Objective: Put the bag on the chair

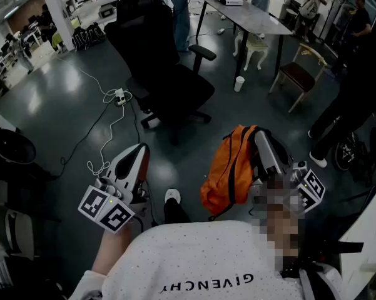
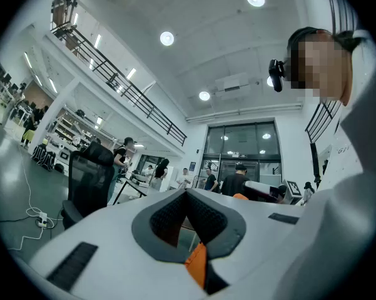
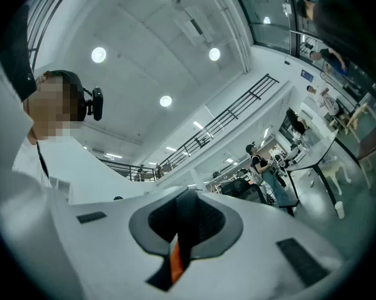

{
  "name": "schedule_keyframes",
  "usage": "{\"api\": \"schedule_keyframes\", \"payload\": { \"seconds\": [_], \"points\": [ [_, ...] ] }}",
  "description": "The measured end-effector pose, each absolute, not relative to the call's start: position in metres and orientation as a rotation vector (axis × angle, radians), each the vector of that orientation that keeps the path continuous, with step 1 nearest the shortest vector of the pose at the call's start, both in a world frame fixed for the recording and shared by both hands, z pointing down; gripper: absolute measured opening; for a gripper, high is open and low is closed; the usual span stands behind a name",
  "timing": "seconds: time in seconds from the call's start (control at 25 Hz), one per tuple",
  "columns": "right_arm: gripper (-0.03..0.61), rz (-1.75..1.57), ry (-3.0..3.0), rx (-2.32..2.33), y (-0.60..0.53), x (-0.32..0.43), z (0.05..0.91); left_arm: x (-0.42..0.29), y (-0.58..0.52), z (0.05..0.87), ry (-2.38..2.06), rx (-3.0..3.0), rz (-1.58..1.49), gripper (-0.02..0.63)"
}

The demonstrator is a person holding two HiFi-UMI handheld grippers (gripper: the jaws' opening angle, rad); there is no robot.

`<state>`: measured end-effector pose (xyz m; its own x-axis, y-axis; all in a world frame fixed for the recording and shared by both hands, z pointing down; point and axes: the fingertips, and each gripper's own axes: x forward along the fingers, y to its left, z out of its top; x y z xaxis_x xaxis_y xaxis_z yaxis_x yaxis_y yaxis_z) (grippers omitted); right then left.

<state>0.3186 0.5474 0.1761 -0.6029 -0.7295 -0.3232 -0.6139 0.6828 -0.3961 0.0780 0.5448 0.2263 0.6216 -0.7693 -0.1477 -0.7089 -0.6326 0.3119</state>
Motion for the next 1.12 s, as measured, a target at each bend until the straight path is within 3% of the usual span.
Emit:
{"api": "schedule_keyframes", "payload": {
  "seconds": [0.56, 1.12],
  "points": [
    [0.005, -0.408, 2.424, -1.029, 0.493, 0.306, 0.186, 0.068, 0.493, 0.228, -1.217, 2.611, -0.386, 0.002],
    [0.005, -0.319, 2.375, -1.049, 0.359, 0.261, 0.155, 0.013, 0.357, 0.199, -1.185, 2.675, -0.409, 0.002]
  ]
}}
